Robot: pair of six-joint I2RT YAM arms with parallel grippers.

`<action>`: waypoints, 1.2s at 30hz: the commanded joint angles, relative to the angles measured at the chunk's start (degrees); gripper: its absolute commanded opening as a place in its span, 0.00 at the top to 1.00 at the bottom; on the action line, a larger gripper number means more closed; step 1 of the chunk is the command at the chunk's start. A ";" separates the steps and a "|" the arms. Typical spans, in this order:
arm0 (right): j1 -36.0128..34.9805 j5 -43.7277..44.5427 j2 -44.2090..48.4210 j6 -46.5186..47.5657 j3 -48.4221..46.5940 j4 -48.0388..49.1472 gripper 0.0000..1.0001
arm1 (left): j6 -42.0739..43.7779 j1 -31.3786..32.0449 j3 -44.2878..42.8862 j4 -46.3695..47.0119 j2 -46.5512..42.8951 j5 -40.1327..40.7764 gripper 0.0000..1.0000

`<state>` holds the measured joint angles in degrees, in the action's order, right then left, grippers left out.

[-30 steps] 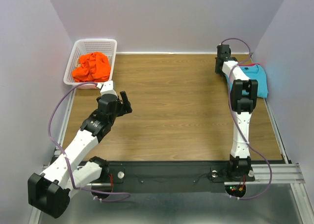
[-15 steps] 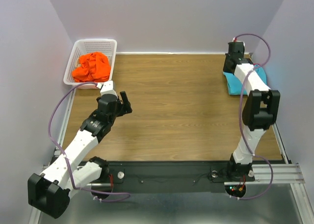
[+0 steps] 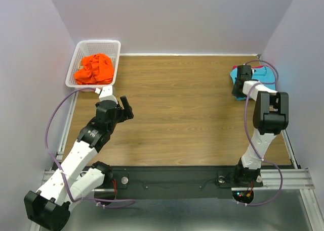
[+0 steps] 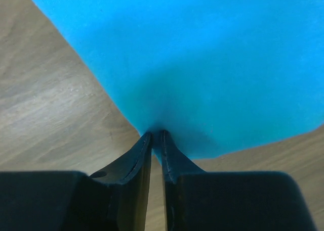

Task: Fold and stack the t-shirts
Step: Neatly place the folded tshirt to the corner

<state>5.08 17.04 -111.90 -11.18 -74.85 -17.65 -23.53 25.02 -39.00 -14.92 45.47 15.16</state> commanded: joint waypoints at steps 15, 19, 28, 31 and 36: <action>-0.25 -2.28 40.55 -5.60 6.81 -8.87 0.41 | 2.61 -0.14 -8.71 -3.28 -8.47 11.28 0.12; -0.25 0.98 58.91 -8.76 14.44 -12.66 0.22 | 6.11 -0.14 -10.30 -2.84 -12.50 14.89 0.12; -0.25 8.97 96.93 -7.28 21.59 -17.51 0.00 | 10.87 -0.14 -5.05 1.47 -23.14 23.51 0.07; -0.25 10.73 102.83 -4.30 21.94 -17.59 0.00 | 9.47 -0.14 -1.44 2.96 -27.88 25.71 0.03; -0.25 8.28 104.51 -0.51 22.20 -17.68 0.00 | 5.08 -0.14 0.77 3.49 -34.13 25.54 0.02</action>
<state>4.86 25.47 -6.59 -15.73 -53.80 -34.11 -15.70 25.02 -39.55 -14.57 14.41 38.28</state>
